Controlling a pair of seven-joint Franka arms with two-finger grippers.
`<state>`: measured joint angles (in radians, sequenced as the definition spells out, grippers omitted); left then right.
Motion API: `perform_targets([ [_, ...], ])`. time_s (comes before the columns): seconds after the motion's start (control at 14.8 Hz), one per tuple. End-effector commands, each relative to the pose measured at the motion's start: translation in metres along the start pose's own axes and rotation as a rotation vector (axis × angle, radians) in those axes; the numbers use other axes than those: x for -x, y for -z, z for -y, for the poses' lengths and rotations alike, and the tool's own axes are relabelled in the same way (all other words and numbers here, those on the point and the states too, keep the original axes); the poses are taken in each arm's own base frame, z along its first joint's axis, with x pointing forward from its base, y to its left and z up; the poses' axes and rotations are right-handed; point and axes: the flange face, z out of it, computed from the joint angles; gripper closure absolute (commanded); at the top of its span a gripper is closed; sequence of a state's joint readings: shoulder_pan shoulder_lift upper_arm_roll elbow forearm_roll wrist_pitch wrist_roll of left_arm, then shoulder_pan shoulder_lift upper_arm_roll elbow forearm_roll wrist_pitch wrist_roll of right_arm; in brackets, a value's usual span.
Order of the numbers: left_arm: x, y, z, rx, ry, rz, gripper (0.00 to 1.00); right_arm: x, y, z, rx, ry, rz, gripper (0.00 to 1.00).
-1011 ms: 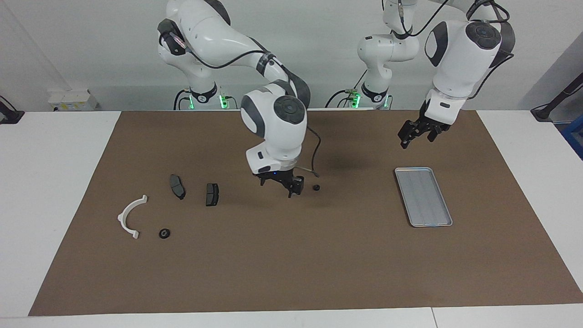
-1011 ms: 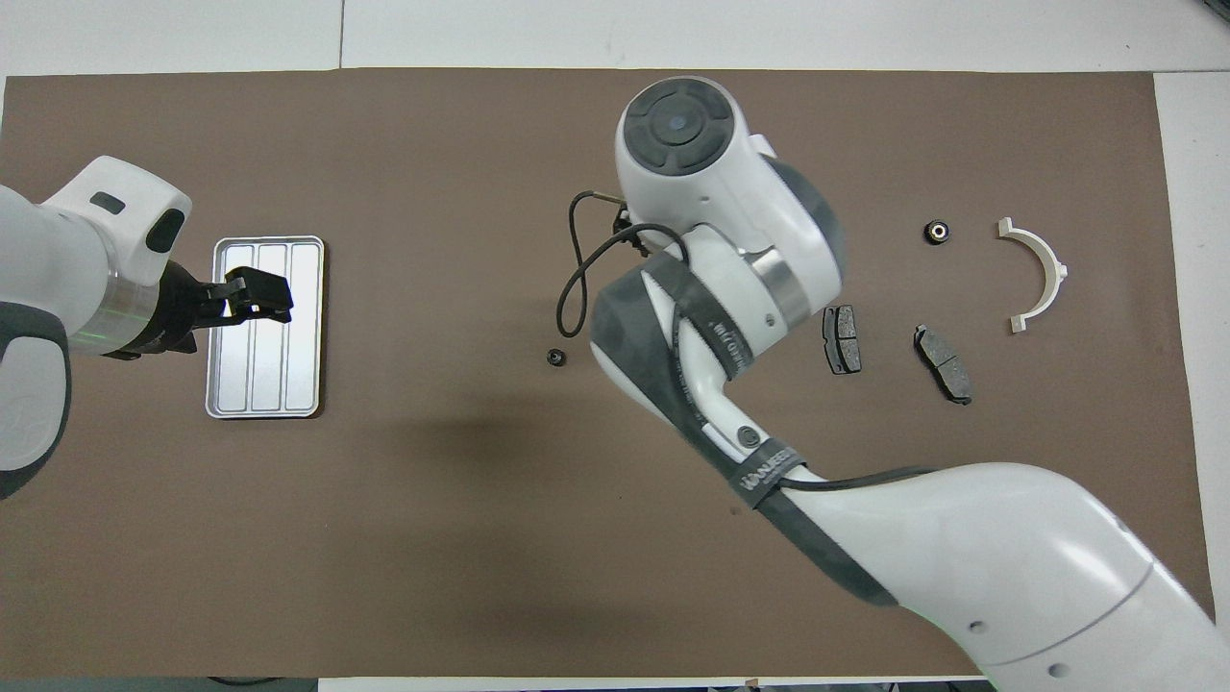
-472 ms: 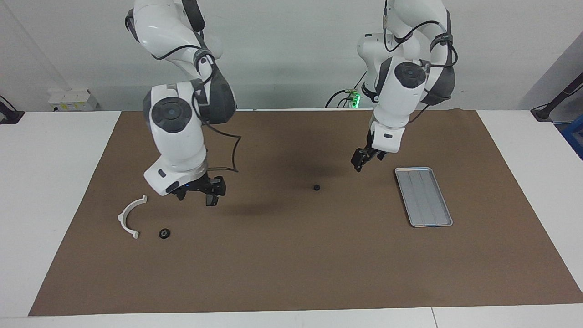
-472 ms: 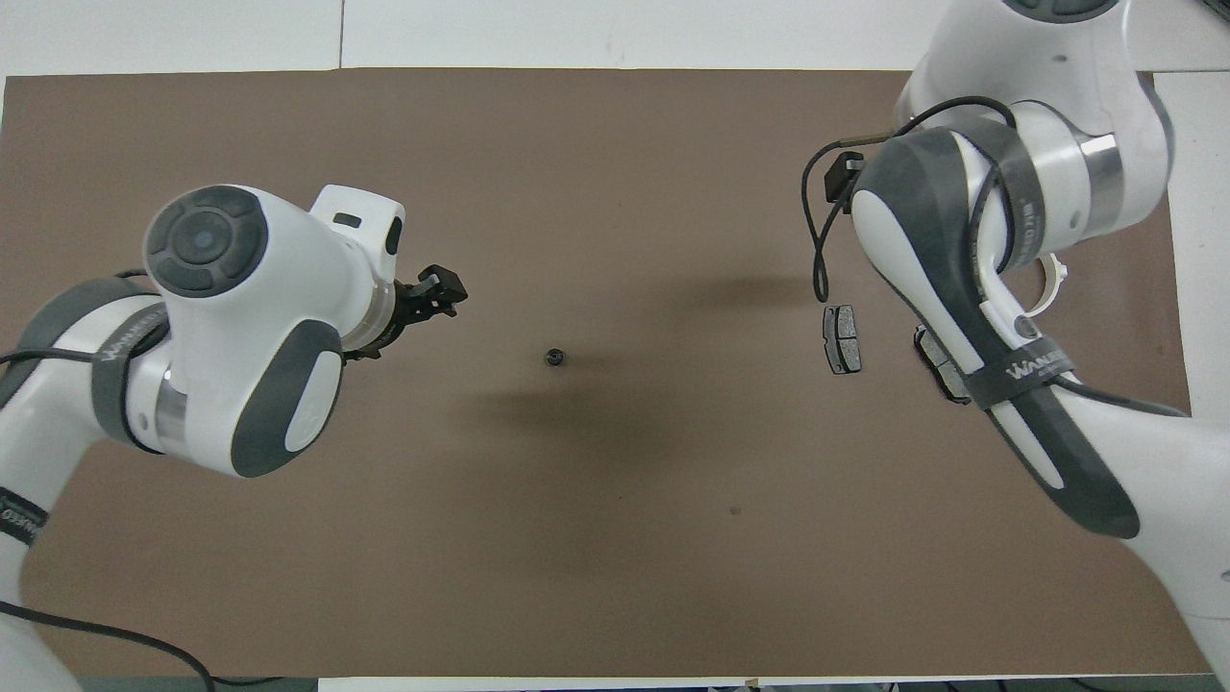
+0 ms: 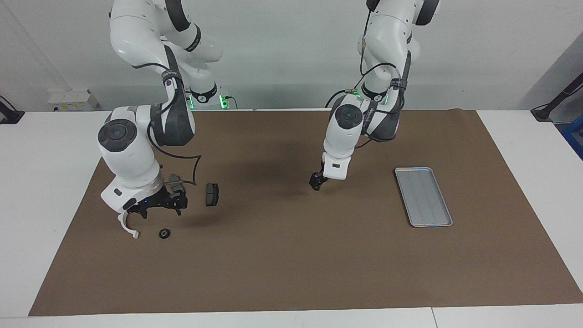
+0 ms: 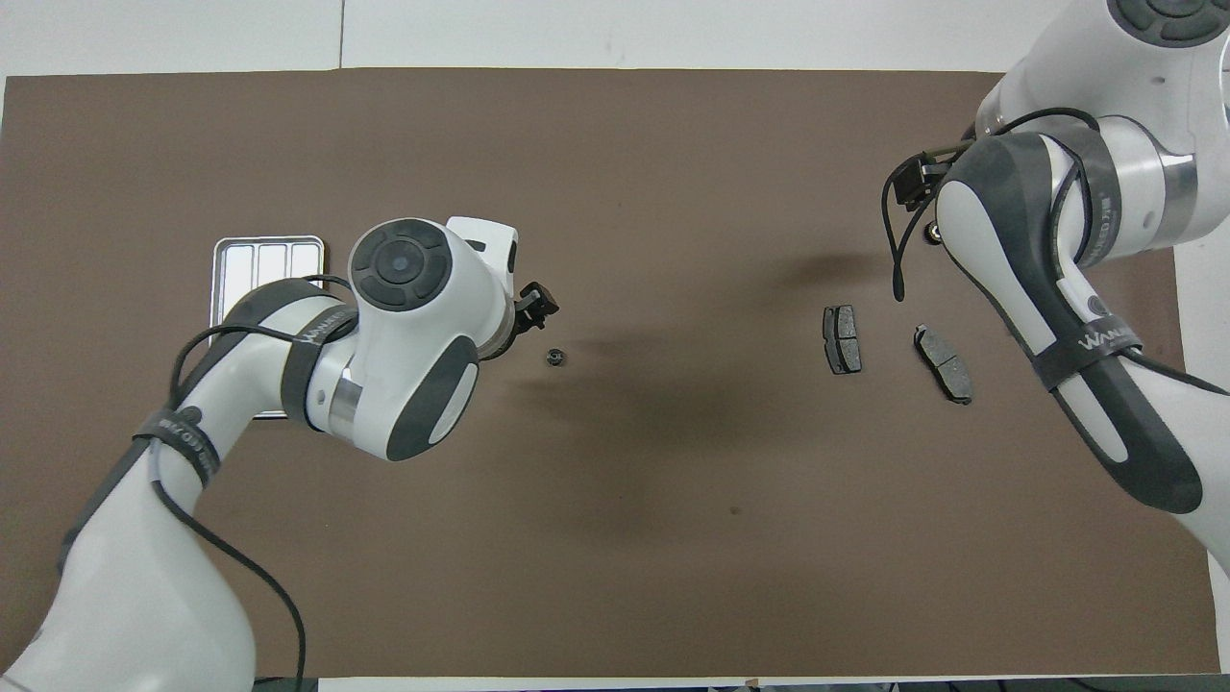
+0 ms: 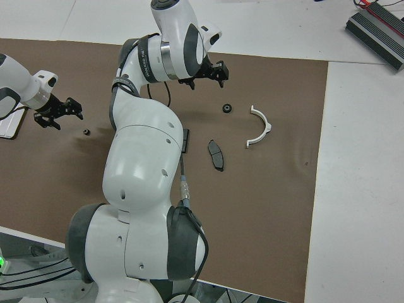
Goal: Pick bearing gear from pile to tray
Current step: 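Grasp the gear with the left gripper while the right gripper withdraws, then carry the gear into the silver tray and open the left gripper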
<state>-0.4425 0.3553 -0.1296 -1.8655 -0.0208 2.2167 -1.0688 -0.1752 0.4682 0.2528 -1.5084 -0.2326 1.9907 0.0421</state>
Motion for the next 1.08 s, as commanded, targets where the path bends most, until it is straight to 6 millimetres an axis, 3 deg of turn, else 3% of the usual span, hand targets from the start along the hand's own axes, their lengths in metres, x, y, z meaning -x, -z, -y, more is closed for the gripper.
perform_targets([
  [0.0, -0.009, 0.0, -0.006, 0.022, 0.047, -0.032, 0.0, 0.017, -0.014, -0.01, -0.016, -0.016, -0.018, 0.0],
  [0.27, 0.012, -0.022, -0.015, 0.018, 0.072, -0.027, 0.0, 0.015, -0.06, -0.038, -0.035, -0.078, -0.031, 0.0],
  [0.47, 0.019, -0.026, -0.018, 0.024, 0.081, -0.028, 0.01, 0.011, -0.082, -0.04, -0.049, -0.139, -0.026, 0.0],
  [0.67, 0.02, -0.036, -0.013, 0.019, 0.081, -0.027, 0.09, 0.009, -0.096, -0.031, -0.055, -0.192, -0.013, 0.0],
  [1.01, 0.015, -0.038, -0.011, 0.035, 0.089, -0.035, 0.31, 0.002, -0.114, -0.023, -0.061, -0.207, -0.035, 0.0],
])
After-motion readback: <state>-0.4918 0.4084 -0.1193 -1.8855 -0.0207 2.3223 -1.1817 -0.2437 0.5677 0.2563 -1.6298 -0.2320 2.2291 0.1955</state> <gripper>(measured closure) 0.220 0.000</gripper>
